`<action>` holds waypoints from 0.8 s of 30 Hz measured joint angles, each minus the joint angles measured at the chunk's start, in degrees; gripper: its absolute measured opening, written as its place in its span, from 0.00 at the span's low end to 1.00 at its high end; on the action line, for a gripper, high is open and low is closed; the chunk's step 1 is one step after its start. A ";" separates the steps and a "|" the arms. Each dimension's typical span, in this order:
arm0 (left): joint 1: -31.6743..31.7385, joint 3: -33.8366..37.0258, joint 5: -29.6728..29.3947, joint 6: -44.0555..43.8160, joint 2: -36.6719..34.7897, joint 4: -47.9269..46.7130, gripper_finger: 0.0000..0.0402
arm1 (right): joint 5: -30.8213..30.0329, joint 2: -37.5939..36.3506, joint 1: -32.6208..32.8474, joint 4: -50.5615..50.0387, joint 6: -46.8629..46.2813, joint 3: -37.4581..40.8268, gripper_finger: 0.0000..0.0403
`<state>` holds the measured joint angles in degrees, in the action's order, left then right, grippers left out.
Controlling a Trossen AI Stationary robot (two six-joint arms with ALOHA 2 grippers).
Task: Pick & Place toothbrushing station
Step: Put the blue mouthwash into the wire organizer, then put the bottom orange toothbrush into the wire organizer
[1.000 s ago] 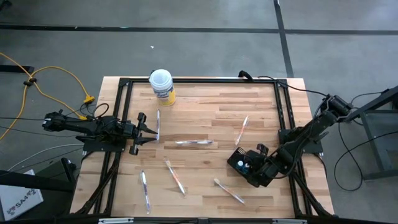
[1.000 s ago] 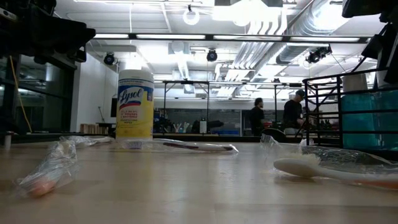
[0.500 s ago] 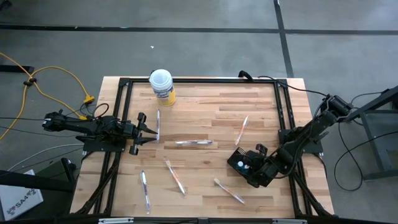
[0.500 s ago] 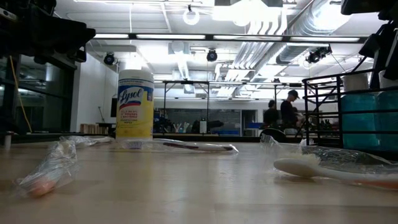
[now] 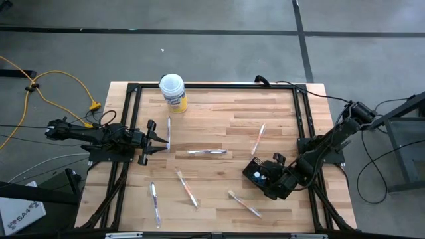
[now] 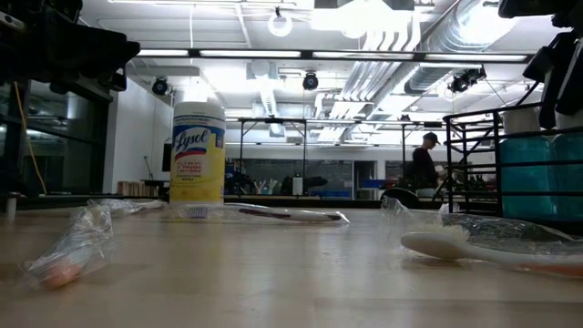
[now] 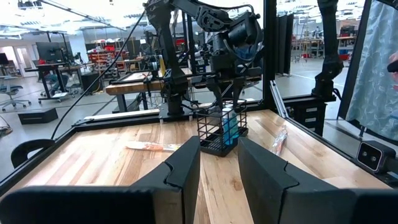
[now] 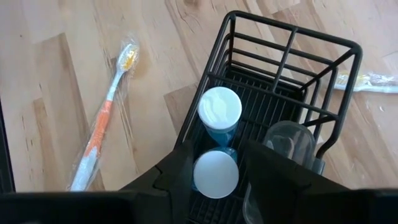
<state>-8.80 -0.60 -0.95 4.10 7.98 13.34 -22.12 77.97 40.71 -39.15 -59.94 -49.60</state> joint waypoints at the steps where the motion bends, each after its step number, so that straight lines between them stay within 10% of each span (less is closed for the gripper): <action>1: 0.00 0.00 0.00 0.00 -0.01 0.00 0.26 | -0.01 0.00 0.00 -0.16 0.00 0.00 0.34; 24: 0.00 0.00 0.01 0.00 0.01 0.02 0.26 | -4.51 -5.33 0.00 -0.48 0.43 -0.04 0.34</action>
<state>-8.80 -0.60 -0.94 4.10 7.99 13.37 -26.63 72.64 40.71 -39.63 -59.51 -49.65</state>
